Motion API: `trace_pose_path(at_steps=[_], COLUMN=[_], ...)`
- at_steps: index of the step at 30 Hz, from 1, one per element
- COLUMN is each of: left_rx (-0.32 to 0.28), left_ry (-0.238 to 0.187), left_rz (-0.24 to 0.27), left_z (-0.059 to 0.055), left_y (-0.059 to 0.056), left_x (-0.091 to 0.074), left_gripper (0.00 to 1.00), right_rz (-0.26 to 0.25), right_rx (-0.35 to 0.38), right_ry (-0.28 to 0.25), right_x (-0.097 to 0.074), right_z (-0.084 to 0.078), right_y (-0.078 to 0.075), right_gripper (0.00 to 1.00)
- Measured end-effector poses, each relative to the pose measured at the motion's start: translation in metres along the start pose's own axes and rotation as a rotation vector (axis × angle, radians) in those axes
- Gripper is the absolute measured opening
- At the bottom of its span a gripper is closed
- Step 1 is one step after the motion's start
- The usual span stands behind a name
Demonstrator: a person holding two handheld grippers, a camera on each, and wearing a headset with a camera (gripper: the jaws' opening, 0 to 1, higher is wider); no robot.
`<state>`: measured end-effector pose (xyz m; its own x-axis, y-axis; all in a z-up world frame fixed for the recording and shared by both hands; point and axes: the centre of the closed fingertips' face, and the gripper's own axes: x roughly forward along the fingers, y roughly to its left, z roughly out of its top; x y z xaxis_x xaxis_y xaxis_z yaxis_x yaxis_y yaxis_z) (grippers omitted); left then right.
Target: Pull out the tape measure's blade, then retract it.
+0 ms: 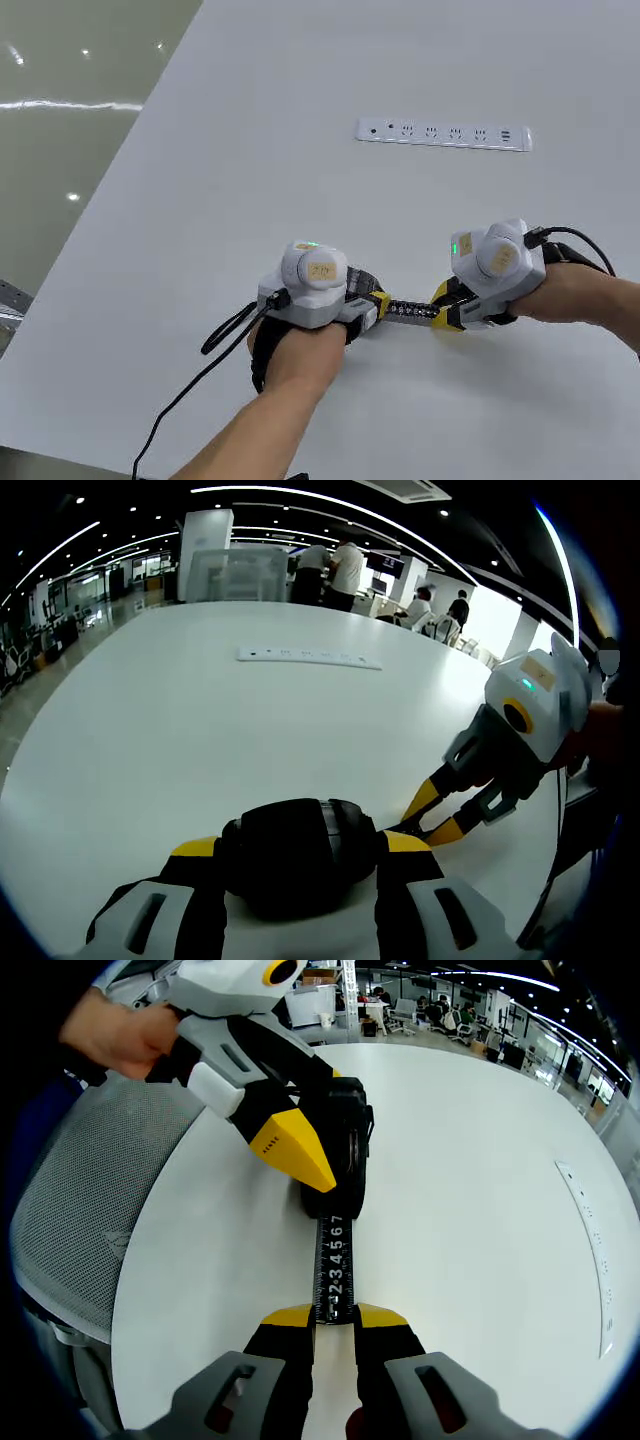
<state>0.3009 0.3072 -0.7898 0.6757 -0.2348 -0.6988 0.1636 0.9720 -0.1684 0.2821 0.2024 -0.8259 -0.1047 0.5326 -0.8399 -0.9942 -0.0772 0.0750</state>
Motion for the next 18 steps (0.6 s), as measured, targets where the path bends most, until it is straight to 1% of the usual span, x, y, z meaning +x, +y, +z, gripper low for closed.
trace_pose_path(at_steps=[6, 18], left_rx=[0.001, 0.0], left_ry=[0.001, 0.0], left_rz=[-0.003, -0.007], left_z=[0.0, 0.001], left_y=[0.0, 0.0], left_x=[0.0, 0.001], left_gripper=[0.56, 0.56], right_rz=[-0.002, -0.005], right_rx=[-0.019, -0.026], right_ry=[-0.004, -0.014], right_x=[0.002, 0.008], right_z=[0.003, 0.013], right_y=[0.0, 0.0], right_gripper=[0.11, 0.11])
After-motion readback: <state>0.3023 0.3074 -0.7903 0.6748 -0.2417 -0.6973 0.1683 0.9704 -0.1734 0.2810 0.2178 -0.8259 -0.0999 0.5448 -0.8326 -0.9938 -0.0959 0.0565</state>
